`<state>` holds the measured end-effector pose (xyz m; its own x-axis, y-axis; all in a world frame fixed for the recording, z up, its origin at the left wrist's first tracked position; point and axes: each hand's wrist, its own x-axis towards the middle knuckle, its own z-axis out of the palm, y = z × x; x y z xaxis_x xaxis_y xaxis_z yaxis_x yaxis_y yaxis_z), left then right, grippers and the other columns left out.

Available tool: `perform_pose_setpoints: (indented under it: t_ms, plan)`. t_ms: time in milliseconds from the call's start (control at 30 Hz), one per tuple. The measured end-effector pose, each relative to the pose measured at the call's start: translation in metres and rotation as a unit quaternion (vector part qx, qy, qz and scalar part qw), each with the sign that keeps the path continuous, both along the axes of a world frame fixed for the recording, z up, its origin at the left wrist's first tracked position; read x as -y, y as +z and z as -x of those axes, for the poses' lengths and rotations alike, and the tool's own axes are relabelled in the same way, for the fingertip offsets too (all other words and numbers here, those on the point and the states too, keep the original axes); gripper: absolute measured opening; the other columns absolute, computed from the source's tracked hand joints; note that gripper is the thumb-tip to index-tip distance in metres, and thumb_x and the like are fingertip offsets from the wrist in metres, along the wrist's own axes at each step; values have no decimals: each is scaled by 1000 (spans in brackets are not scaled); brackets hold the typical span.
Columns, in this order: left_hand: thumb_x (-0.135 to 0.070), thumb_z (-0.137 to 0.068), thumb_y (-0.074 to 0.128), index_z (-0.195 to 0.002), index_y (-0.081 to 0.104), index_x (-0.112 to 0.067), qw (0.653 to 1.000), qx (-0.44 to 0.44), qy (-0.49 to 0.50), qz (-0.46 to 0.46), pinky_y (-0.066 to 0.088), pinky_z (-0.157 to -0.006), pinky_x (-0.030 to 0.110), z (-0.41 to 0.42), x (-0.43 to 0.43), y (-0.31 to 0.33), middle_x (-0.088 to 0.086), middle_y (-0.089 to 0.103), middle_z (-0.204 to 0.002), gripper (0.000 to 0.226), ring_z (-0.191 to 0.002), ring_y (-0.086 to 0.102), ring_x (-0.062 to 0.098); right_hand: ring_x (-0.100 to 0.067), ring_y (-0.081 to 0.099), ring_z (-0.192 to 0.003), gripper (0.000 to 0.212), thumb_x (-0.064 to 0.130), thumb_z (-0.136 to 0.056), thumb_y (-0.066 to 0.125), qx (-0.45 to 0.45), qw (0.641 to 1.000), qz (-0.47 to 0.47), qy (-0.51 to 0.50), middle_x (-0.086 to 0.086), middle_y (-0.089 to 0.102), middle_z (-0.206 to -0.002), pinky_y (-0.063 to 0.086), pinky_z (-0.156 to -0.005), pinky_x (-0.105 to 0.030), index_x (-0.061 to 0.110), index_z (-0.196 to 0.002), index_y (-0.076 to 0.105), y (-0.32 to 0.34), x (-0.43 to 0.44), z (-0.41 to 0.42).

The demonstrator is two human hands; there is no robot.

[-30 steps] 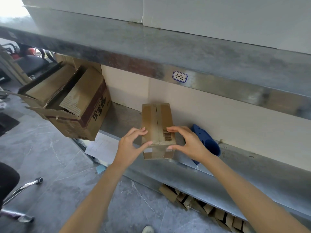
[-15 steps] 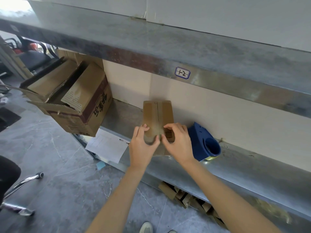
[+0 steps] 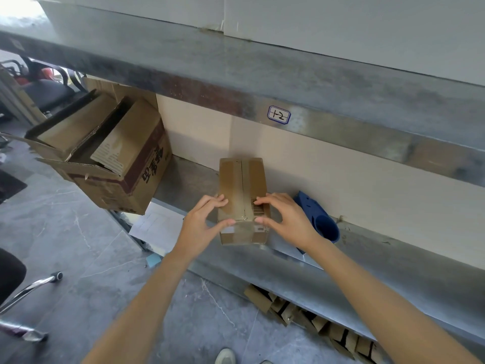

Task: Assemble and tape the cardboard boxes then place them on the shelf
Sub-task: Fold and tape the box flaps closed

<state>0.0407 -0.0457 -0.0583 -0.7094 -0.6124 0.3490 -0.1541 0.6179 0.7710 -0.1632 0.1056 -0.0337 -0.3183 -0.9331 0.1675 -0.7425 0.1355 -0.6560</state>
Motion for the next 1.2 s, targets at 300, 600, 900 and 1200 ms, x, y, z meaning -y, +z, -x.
perform_pose_setpoints:
  t_ms: [300,600,900,1200]
  plan:
    - [-35,-74,83,-131,62,-29,996,58,-64,-7,30,-120,40,-8,24,2,-27,55,-131,61,-138,40,-1,-8,33,-139,59,36,-83,75,-24,998,-35,38,13,50,-143,30,-110,-28,30,-138,53,6,-3,6]
    - [-39,-73,81,-129,62,-30,996,78,-37,21,43,-109,28,-8,18,7,-36,51,-125,60,-123,48,-11,2,32,-135,60,38,-79,78,-29,999,-23,20,16,52,-141,34,-110,-29,30,-134,56,3,-2,1]
    - [-35,-75,82,-125,60,-24,997,59,-10,40,38,-108,16,-8,7,1,-23,52,-130,56,-122,45,-14,-11,33,-140,76,44,-72,82,-30,998,-47,21,11,49,-145,31,-113,-34,33,-140,49,7,-4,-7]
    - [-9,-72,87,-113,62,-28,997,26,14,69,42,-98,10,-17,28,-2,-14,61,-114,52,-108,52,-12,-12,47,-101,41,13,-84,74,-136,990,1,33,10,65,-116,49,-86,-35,25,-123,67,15,-7,-29]
